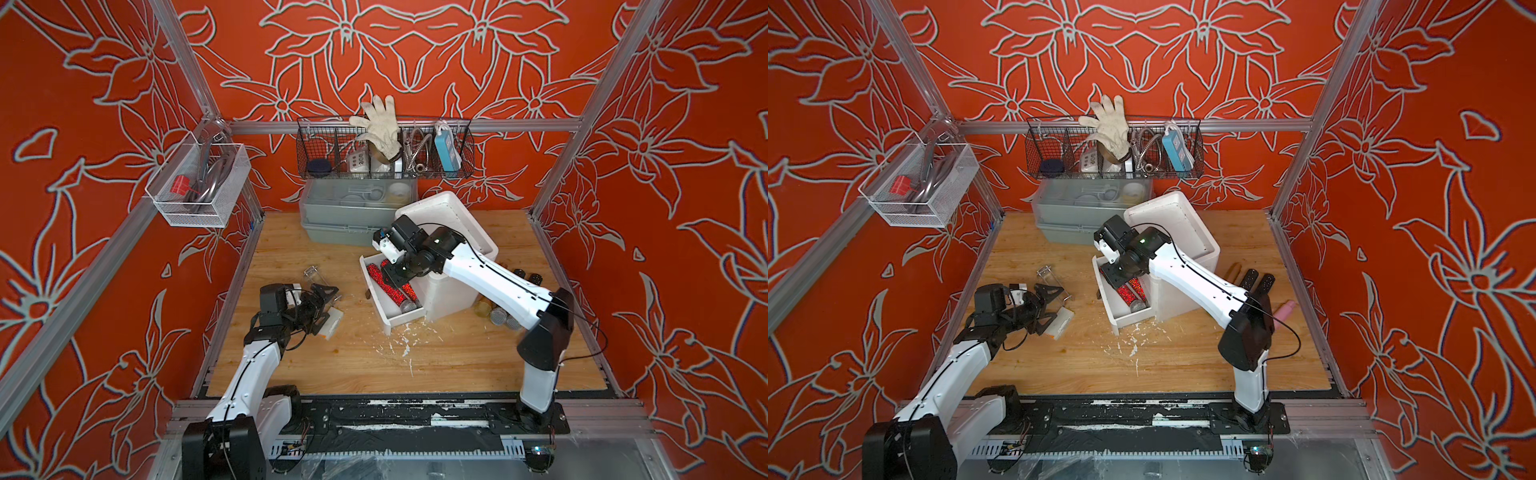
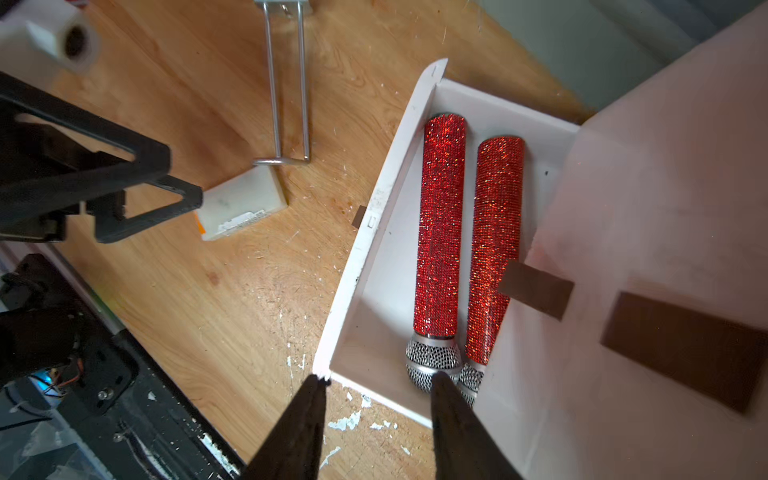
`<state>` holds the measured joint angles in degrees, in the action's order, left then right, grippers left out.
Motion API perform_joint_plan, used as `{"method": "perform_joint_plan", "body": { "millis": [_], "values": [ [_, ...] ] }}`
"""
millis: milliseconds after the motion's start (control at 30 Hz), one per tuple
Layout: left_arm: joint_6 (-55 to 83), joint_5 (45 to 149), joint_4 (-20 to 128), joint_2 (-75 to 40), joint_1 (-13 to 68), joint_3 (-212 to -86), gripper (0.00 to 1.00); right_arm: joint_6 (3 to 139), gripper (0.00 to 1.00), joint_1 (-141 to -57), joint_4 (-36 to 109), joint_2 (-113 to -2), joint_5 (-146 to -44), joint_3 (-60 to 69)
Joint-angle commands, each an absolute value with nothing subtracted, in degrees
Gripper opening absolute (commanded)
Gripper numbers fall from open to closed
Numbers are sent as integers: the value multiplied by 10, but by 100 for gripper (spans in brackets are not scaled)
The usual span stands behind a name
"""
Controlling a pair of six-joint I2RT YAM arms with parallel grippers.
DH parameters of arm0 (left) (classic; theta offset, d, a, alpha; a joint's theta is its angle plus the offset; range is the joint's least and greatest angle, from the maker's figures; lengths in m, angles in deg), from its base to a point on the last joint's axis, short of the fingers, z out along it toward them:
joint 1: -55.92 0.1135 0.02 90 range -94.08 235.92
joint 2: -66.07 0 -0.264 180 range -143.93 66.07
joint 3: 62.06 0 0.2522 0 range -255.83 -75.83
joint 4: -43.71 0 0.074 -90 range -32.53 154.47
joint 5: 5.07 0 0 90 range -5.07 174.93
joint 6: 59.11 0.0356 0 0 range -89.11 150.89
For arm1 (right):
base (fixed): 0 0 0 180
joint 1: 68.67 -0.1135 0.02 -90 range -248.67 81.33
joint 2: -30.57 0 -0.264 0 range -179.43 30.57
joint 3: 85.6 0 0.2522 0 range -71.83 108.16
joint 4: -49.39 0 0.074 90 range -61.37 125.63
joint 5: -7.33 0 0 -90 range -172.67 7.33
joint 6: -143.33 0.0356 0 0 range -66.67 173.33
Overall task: Take the microphone out of the drawer
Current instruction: Pick up the microphone from the drawer.
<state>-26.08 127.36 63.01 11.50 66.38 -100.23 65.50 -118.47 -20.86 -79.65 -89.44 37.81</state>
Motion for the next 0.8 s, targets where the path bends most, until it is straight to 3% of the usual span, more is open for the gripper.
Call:
{"method": "perform_joint_plan", "body": {
  "millis": [0,300,767],
  "values": [
    [-267,1292,622,114,672,-1007,100,637,44,-1188,-217,-846,-896,414],
    [-235,1326,650,120,673,-1045,100,618,45,-1187,-248,-965,-844,486],
    [-232,1342,646,122,672,-1045,100,604,47,-1170,-249,-1030,-826,494]
  ]
}}
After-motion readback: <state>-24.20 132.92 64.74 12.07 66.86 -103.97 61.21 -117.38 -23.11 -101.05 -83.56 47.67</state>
